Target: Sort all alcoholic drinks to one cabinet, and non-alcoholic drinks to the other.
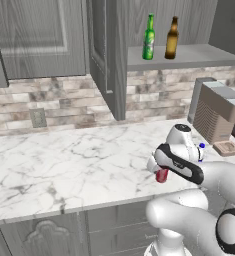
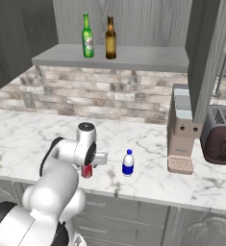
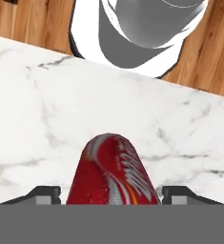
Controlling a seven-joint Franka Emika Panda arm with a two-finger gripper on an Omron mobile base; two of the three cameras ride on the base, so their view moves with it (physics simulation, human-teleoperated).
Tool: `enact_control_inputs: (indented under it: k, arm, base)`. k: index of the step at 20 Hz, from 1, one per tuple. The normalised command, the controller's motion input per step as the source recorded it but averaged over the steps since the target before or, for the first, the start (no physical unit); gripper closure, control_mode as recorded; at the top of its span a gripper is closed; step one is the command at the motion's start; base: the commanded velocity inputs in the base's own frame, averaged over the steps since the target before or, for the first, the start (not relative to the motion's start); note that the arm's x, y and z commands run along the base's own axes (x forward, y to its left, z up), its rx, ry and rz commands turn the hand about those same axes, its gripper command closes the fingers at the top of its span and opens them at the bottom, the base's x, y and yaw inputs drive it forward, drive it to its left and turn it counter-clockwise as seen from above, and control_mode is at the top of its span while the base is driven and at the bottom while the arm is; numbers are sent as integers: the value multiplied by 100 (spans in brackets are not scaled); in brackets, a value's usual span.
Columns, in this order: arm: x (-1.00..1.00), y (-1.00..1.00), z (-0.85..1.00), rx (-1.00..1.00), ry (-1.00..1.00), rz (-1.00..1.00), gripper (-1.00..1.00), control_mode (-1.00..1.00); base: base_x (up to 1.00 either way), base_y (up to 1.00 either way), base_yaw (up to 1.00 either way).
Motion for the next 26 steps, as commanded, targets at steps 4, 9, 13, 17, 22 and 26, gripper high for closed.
enact_control_inputs:
  k: [4, 9, 13, 17, 22, 26]
  arm:
    - [-11, 0, -1, 0, -1, 0, 100, -100]
    - [-4, 3, 68, -2, -4, -2, 100, -100]
    - [0, 5, 100, -9, -11, -3, 100, -100]
    - [0, 3, 100, -12, -19, -3, 100, -100]
    - [-16, 0, 100, -3, -11, 0, 100, -100]
    - [-28, 0, 100, 0, -2, 0, 100, -100]
  base:
    - [0, 0, 0]
    - [0, 0, 0]
    - [0, 0, 0]
    - [0, 0, 0]
    - [0, 0, 0]
    - [0, 0, 0]
